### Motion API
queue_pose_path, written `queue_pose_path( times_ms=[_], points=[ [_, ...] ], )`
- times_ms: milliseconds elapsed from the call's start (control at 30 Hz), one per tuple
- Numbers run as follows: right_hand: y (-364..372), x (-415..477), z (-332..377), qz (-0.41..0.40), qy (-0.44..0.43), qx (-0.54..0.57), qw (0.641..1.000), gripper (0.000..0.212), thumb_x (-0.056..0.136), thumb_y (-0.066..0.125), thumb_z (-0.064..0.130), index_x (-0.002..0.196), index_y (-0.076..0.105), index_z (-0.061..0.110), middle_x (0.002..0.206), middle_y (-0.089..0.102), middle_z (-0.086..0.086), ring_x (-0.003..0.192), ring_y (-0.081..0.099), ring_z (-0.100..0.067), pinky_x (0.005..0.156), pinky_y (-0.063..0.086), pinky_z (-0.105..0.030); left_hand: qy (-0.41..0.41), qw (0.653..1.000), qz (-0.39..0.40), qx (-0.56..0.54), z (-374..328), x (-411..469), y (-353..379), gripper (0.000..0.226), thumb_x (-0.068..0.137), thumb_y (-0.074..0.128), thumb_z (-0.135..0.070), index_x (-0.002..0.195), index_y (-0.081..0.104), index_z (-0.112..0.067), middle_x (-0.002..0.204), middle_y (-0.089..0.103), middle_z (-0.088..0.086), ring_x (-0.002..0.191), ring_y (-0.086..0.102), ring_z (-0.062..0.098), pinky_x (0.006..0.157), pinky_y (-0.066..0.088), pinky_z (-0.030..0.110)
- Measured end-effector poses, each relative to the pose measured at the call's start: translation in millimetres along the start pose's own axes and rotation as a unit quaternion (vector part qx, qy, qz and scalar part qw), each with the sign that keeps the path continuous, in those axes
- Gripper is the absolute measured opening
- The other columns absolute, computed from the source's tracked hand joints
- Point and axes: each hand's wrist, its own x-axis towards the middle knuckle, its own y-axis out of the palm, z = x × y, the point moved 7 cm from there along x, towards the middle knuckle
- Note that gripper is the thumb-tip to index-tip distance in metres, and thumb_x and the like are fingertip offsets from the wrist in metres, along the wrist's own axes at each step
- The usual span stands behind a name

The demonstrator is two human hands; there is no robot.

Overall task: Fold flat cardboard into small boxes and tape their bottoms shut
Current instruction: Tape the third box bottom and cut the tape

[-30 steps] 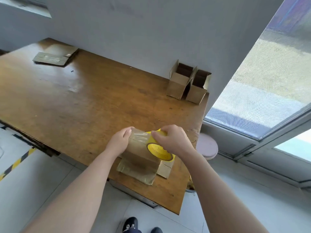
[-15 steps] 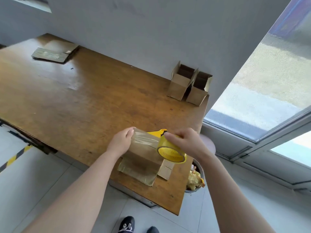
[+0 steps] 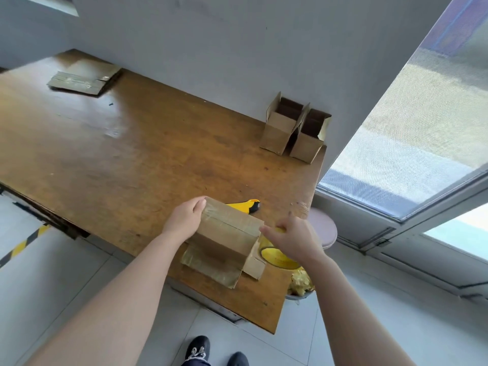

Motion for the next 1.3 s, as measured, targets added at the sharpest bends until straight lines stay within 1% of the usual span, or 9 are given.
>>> queue_pose_path(
  times_ms=[133, 400, 533, 633, 767, 967, 1133, 1233, 1300],
  points=[
    [13, -2, -12, 0.006, 0.011, 0.022, 1.000, 0.055, 0.081, 0.059, 0.061, 0.055, 0.052, 0.013, 0.049, 0.045, 0.003, 0.049, 0.044, -0.015, 0.046, 0.032, -0.028, 0.002, 1.000, 0.000, -0.001, -3, -3, 0, 0.046, 0.103, 0.029, -0.040, 0.142, 0.045, -0.021, 0.145, 0.047, 0.000, 0.134, 0.042, 0.021, 0.106, 0.034, 0.035],
    [34, -1, -28, 0.020, 0.012, 0.035, 0.999, 0.051, 0.079, 0.054, 0.070, 0.052, 0.052, 0.028, 0.047, 0.050, 0.009, 0.046, 0.046, -0.006, 0.042, 0.030, -0.024, 0.007, 1.000, -0.018, 0.021, -6, -5, 0, 0.047, 0.103, 0.028, -0.042, 0.141, 0.047, -0.023, 0.143, 0.051, 0.000, 0.130, 0.046, 0.022, 0.101, 0.039, 0.036],
    [39, 0, -30, 0.032, 0.009, 0.042, 0.999, 0.046, 0.080, 0.053, 0.072, 0.053, 0.051, 0.034, 0.047, 0.050, 0.012, 0.046, 0.049, -0.004, 0.040, 0.027, -0.020, 0.024, 0.967, -0.089, 0.238, -28, -17, -3, 0.051, 0.102, 0.022, -0.044, 0.143, 0.043, -0.021, 0.131, 0.060, 0.005, 0.116, 0.056, 0.028, 0.086, 0.046, 0.040],
    [41, 0, -32, 0.031, 0.014, 0.047, 0.998, 0.049, 0.080, 0.052, 0.073, 0.052, 0.051, 0.033, 0.047, 0.051, 0.011, 0.047, 0.050, -0.005, 0.041, 0.028, -0.022, 0.053, 0.936, -0.072, 0.341, -48, -26, 23, 0.065, 0.099, 0.010, -0.050, 0.153, 0.013, -0.014, 0.161, 0.013, 0.009, 0.147, 0.014, 0.027, 0.115, 0.017, 0.050],
    [50, 2, -34, 0.048, 0.025, 0.065, 0.996, 0.053, 0.080, 0.050, 0.074, 0.056, 0.056, 0.027, 0.051, 0.055, 0.009, 0.051, 0.053, -0.010, 0.045, 0.037, -0.027, 0.044, 0.936, -0.034, 0.348, -58, -37, 55, 0.083, 0.088, -0.005, -0.065, 0.150, -0.012, -0.011, 0.158, -0.019, 0.009, 0.146, -0.018, 0.026, 0.114, -0.012, 0.052],
    [52, 5, -24, 0.064, 0.008, 0.079, 0.995, 0.069, 0.080, 0.048, 0.075, 0.061, 0.061, 0.010, 0.052, 0.054, 0.001, 0.049, 0.048, -0.014, 0.047, 0.037, -0.032, 0.103, 0.922, -0.027, 0.373, -65, -53, 67, 0.091, 0.081, -0.015, -0.071, 0.152, -0.006, -0.016, 0.161, -0.012, 0.006, 0.147, -0.017, 0.022, 0.112, -0.015, 0.054],
    [74, 4, 24, 0.098, -0.016, 0.071, 0.993, 0.058, 0.089, 0.044, 0.067, 0.060, 0.053, 0.018, 0.056, 0.053, 0.003, 0.056, 0.051, -0.018, 0.048, 0.036, -0.030, 0.142, 0.915, -0.003, 0.379, -34, -37, 28, 0.092, 0.075, -0.019, -0.075, 0.153, -0.006, -0.027, 0.161, -0.016, 0.000, 0.146, -0.019, 0.017, 0.117, -0.007, 0.053],
    [89, 6, 58, 0.147, -0.039, 0.114, 0.982, 0.044, 0.097, 0.042, 0.051, 0.066, 0.048, 0.020, 0.063, 0.051, 0.004, 0.064, 0.050, -0.018, 0.053, 0.033, -0.033, 0.084, 0.911, -0.009, 0.403, -6, -22, -8, 0.087, 0.071, -0.019, -0.079, 0.149, -0.013, -0.040, 0.158, -0.025, 0.006, 0.145, -0.024, 0.024, 0.111, -0.015, 0.058],
    [98, 8, 80, 0.185, -0.054, 0.162, 0.968, 0.032, 0.097, 0.043, 0.034, 0.072, 0.049, 0.016, 0.068, 0.049, 0.003, 0.066, 0.047, -0.016, 0.059, 0.034, -0.035, 0.016, 0.914, -0.053, 0.402, 13, -16, -34, 0.082, 0.075, -0.011, -0.081, 0.148, -0.009, -0.044, 0.160, -0.018, 0.008, 0.146, -0.017, 0.029, 0.107, -0.020, 0.057]
  ],
)
